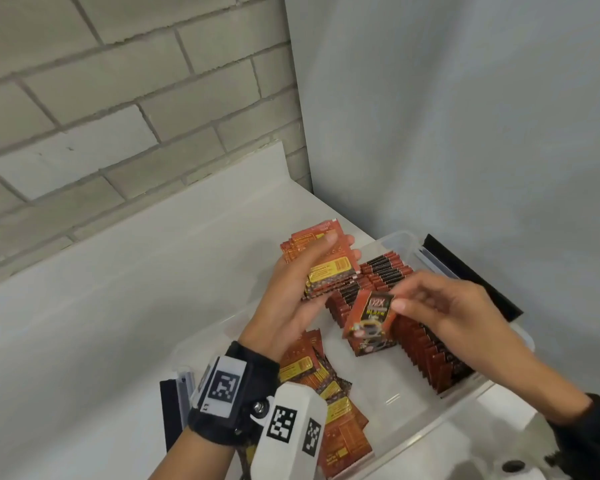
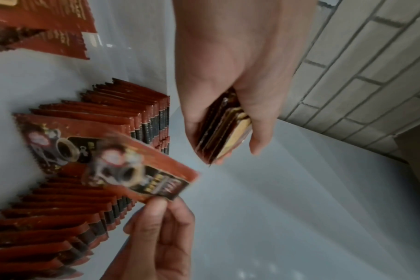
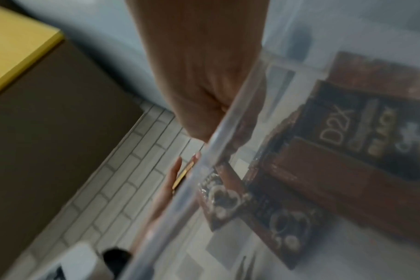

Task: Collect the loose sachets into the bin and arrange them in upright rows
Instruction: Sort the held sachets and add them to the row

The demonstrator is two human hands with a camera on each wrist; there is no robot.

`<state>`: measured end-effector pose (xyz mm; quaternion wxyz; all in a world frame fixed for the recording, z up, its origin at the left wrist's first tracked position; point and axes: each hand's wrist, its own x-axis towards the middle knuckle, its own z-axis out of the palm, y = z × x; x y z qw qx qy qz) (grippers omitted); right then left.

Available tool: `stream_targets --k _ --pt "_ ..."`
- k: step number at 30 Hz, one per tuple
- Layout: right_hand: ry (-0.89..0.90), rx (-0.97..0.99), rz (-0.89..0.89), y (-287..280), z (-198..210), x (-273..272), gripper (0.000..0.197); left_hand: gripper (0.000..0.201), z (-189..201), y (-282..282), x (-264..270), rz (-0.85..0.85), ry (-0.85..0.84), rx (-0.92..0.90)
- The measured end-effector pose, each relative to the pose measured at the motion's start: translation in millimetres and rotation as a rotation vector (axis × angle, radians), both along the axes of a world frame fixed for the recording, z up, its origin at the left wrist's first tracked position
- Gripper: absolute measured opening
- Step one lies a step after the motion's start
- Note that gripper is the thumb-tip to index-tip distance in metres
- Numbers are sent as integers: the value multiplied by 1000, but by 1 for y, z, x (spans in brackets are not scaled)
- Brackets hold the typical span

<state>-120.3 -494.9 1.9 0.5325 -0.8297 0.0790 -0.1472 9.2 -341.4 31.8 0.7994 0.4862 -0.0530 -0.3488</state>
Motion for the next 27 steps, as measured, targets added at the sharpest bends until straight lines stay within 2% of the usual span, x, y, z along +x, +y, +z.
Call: stream_targets --k 3,7,11,16,21,27 --pt "-32 -385 104 5 -8 3 10 36 0 -1 -1 20 19 -2" --pt "7 -589 178 7 -18 5 20 42 0 -1 -2 12 38 -24" --pt "-78 -819 160 10 -16 8 35 41 -1 -1 -1 2 58 -31" --pt "-152 -906 131 13 -14 11 36 36 -2 -2 -4 -36 80 -23" --pt "-138 -923 116 13 -15 10 39 41 -3 -2 -4 -41 107 34" --pt "-137 -875 91 8 -27 12 44 26 -5 -1 -3 -36 138 48"
